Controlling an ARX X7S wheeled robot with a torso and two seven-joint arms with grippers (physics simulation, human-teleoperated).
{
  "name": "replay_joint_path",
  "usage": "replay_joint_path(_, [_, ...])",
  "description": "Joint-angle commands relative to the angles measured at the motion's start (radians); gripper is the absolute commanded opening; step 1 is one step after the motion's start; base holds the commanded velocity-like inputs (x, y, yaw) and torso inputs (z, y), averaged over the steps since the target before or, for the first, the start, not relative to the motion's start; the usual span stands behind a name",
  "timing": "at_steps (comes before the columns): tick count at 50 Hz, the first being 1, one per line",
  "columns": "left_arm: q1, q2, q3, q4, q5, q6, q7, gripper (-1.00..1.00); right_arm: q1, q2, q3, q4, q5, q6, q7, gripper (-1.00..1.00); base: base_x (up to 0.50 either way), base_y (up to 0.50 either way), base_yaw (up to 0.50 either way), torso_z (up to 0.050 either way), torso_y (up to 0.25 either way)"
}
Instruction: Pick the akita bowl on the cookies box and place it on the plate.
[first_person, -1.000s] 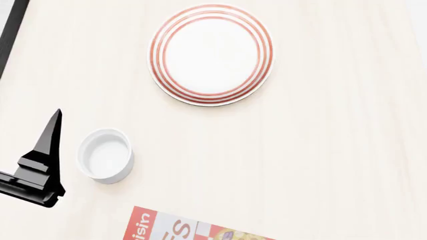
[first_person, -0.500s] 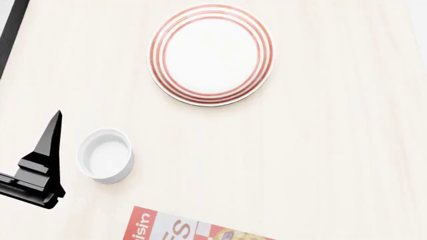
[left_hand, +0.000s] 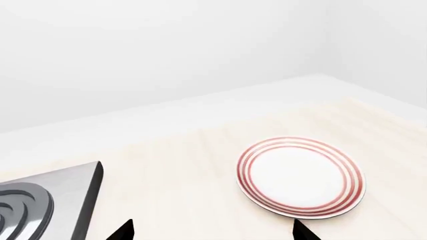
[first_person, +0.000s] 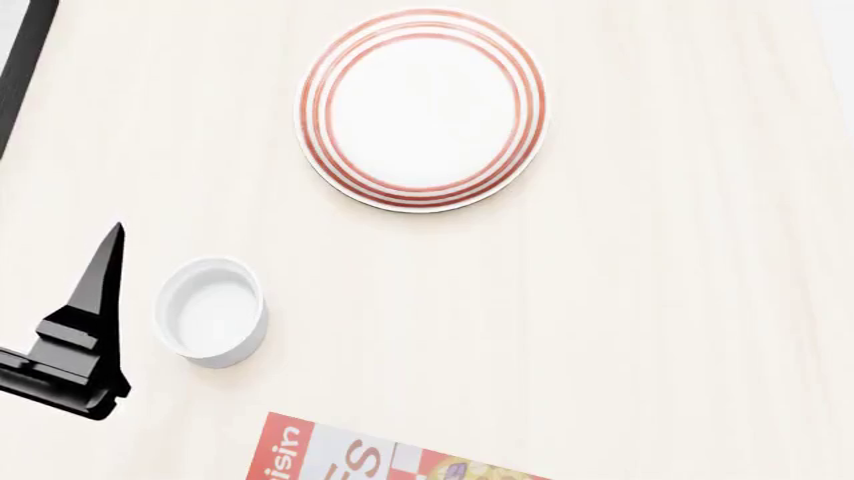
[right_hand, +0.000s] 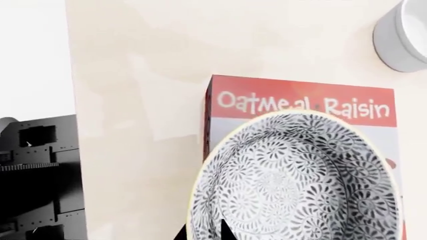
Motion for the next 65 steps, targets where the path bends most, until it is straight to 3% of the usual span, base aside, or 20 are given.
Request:
replay_joint_path(1, [-0.003, -0.003, -0.001, 0.0, -0.006, -0.001, -0.002, 1.0, 0.029, 0.015, -0.02, -0.007, 0.016, -0.006, 0.013, -1.0, 0.0, 0.0, 0.0, 0.0, 0.0])
replay_joint_path(14, [0.008, -0.004, 0.001, 0.004, -0.007, 0.006, -0.004, 1.0, 0.203, 0.064, -0.087, -0.036, 0.128, -0.04, 0.125, -1.0, 0.0, 0.0, 0.0, 0.0, 0.0])
replay_joint_path(31, [0.012, -0.004, 0.01, 0.001, -0.007, 0.011, -0.008, 1.0, 0.456, 0.101, -0.149, -0.01, 0.159, 0.052, 0.198, -1.0, 0.0, 0.0, 0.0, 0.0, 0.0])
replay_joint_path(41, [0.011, -0.007, 0.011, 0.007, -0.011, 0.009, -0.012, 1.0, 0.542, 0.135, -0.125, 0.039, 0.149, 0.121, 0.148, -1.0, 0.0, 0.0, 0.0, 0.0, 0.0])
replay_joint_path(53, [-0.003, -0.012, 0.016, 0.016, -0.017, -0.003, -0.017, 1.0, 0.517, 0.171, 0.029, 0.136, 0.005, 0.248, -0.049, -1.0, 0.0, 0.0, 0.0, 0.0, 0.0])
replay_joint_path(65, [0.008, -0.022, 0.038, 0.019, -0.004, 0.018, 0.0, 1.0, 0.492, 0.183, 0.021, 0.113, -0.695, 0.223, -0.646, -1.0, 0.0, 0.0, 0.0, 0.0, 0.0])
